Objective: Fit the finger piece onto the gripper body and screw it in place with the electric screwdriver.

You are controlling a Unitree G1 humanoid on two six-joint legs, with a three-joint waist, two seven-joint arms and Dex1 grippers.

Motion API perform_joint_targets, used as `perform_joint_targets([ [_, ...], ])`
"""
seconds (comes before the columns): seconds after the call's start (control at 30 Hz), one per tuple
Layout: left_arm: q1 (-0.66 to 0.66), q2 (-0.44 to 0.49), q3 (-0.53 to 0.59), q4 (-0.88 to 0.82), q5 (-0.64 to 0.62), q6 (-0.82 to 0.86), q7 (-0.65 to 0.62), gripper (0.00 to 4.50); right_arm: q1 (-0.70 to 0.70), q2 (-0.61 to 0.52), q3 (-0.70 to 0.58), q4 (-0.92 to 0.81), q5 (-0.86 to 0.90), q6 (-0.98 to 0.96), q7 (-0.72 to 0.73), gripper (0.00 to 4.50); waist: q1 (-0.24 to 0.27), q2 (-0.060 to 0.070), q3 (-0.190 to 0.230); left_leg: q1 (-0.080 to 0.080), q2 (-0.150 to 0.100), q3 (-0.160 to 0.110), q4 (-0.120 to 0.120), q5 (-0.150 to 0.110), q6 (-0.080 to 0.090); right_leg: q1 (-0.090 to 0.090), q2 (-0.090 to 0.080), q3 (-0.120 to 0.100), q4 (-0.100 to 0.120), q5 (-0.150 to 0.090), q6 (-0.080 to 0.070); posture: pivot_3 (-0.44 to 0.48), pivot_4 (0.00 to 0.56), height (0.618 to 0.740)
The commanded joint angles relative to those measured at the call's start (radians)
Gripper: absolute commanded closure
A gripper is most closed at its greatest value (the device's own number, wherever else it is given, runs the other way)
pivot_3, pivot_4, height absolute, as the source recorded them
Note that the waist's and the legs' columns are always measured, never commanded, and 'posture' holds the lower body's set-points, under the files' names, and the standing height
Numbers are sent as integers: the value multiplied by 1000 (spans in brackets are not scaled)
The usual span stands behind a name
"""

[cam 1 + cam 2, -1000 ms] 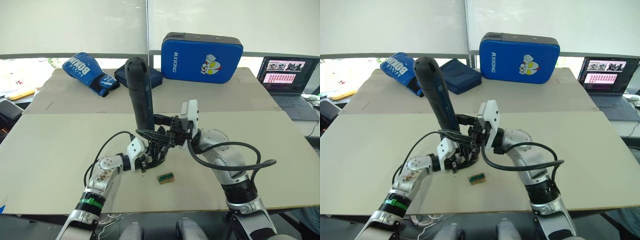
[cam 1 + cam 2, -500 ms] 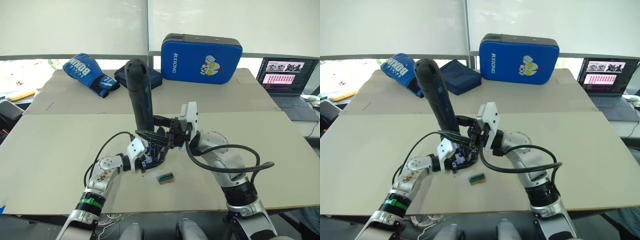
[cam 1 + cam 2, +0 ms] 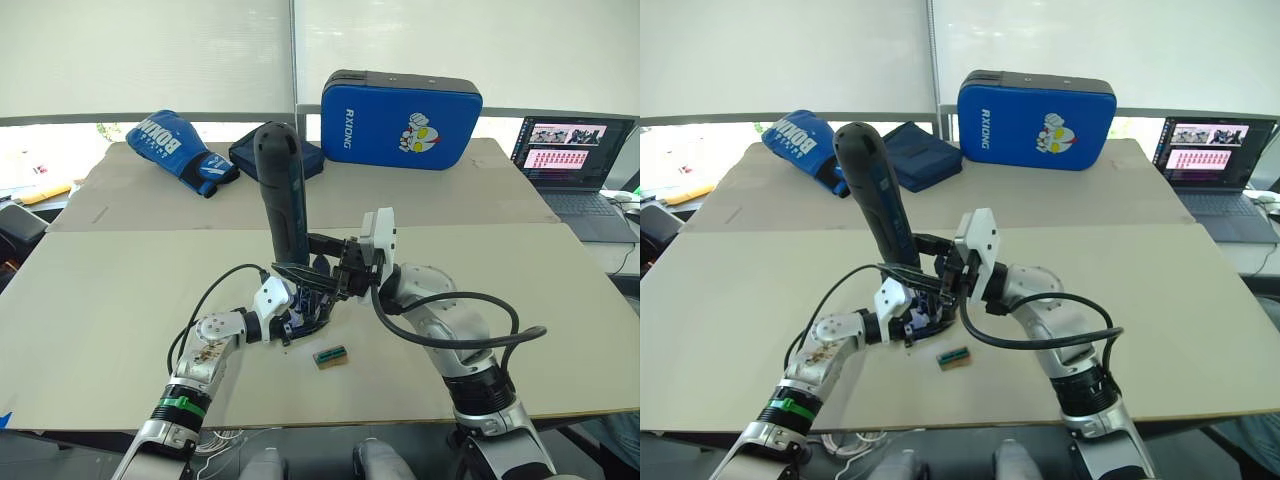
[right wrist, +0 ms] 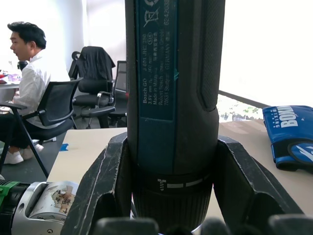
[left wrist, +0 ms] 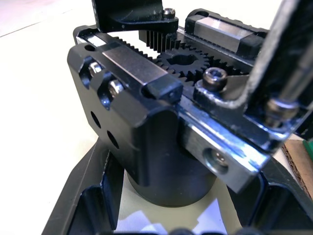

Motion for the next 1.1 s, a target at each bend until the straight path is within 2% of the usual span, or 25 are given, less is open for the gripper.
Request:
perform_joint_targets([
  [0.03,28,1,-29,24,9,33,-12,2169,19,-32,22,53,-47,30,1,2595,0,0,0,0,0,0,0,0,0,0,0,0,0,0,0,0,150,740],
  [0.3,25,-2,-29,30,10,29,-8,2169,-13,-45,-2,4,-1,62,13,2595,0,0,0,0,0,0,0,0,0,0,0,0,0,0,0,0,150,740],
  [0.4,26,-4,-28,40,14,24,-5,2169,-39,-64,11,-7,-8,15,68,2595,2,0,0,-1,0,0,0,0,0,0,0,0,0,0,0,0,150,740],
  [0.7,27,-7,-28,71,28,3,16,2169,-128,-50,-96,-97,128,62,67,2595,5,0,0,-2,0,0,0,0,0,-2,0,0,0,0,0,0,150,740],
  [0.97,22,-13,-27,89,28,-12,25,2169,-125,-59,-129,-140,210,109,76,2595,7,0,0,-2,0,0,0,0,0,-2,0,0,0,0,0,0,150,740],
  [1.07,21,-21,-11,87,11,-7,32,2169,-115,-66,-148,-191,298,153,83,2595,9,0,0,-2,0,0,0,0,0,-2,0,0,0,0,0,0,150,740],
  [1.1,21,-22,-9,84,10,-9,32,1669,-116,-72,-155,-211,324,167,83,2595,9,0,1,-2,0,0,0,0,0,-2,0,0,0,0,0,0,150,740],
])
